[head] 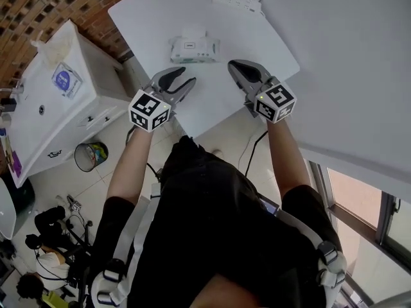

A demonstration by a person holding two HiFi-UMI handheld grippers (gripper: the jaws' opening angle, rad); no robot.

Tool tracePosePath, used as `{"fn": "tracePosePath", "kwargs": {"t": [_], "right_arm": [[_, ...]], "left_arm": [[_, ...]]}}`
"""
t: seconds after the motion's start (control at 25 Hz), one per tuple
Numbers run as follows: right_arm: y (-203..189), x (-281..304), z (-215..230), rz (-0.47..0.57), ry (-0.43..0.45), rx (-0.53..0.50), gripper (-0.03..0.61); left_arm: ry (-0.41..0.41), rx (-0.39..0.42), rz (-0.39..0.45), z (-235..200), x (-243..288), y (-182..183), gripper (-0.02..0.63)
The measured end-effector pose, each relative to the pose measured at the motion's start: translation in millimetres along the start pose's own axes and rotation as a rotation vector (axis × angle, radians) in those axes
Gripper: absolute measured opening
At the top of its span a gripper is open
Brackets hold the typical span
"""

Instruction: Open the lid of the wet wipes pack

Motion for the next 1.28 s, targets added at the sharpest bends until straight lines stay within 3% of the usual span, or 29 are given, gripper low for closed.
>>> {"fn": "tracePosePath", "kwargs": {"t": [0.16,0.2,0.44,0.72,1.08,1.28], "right_arm": [[-9.9,-46.1,-18.4,0.014,0.015,-0.02,0.006],[-11.6,-57.1,-22.8,0.02,0.019,-0.023,0.006],[-19.8,-110.6,-53.3,0.056,0.05,-0.055,0.006],[-29.5,-148.5,-80.5,0.104,0.078,-0.011,0.006],[-51.2,-165.0,-108.2,0.073,0.043,-0.042,0.006],[-35.2,-159.9,-114.9,0.12,0.026,-0.042,0.006]], "left_arm": [[0.063,-0.007,0.078,48.8,-15.8,3.8,0.012],[0.075,-0.001,0.087,60.5,-19.7,5.1,0.002],[0.135,-0.016,0.133,121.1,-46.4,5.7,0.002],[0.184,-0.078,0.172,169.5,-77.9,-10.4,0.002],[0.188,-0.105,0.239,176.8,-112.9,-23.7,0.002],[0.189,-0.042,0.25,176.2,-131.3,-7.4,0.002]]}}
Point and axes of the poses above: the fingertips, and each gripper's own axes: x forward along the fingers, z to its right, y out of its top, the point moved 7 cm from there along -x, backward along the fingers, and after that the axes turned 8 degrees about -z, right-handed, at the moved point
